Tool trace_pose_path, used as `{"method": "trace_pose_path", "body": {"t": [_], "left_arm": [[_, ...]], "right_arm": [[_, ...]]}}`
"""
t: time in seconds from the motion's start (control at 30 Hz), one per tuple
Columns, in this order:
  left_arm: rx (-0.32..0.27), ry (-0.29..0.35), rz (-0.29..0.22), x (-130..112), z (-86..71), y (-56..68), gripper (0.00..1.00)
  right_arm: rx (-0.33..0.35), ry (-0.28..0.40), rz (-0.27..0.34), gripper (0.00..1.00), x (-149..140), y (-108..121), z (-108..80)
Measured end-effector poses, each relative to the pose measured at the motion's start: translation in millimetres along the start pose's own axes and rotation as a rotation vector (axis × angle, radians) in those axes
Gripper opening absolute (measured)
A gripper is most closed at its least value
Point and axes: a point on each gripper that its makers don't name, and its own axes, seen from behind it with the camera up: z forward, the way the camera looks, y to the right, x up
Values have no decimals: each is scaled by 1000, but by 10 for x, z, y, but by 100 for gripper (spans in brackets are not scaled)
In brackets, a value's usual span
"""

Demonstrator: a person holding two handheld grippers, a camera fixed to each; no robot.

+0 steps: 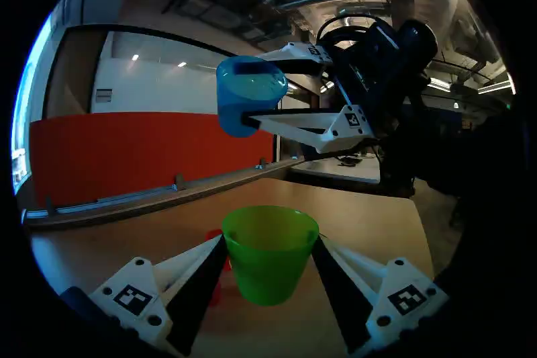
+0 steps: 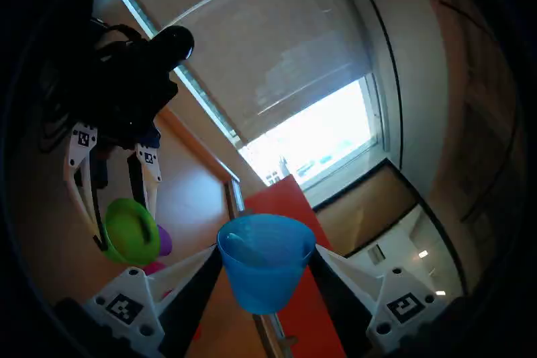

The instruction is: Pour water

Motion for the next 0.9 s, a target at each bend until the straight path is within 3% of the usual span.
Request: {"method": "trace_pose_path", "body": {"t": [0.4,0.9], "left_arm": [[0,4,-2,3,12,-4,86],[-1,6,1,1,42,9,86]], "right_arm": [[0,-5,-90,90,34,4,43],[-4,-8,-149,90,59,31,67]]}}
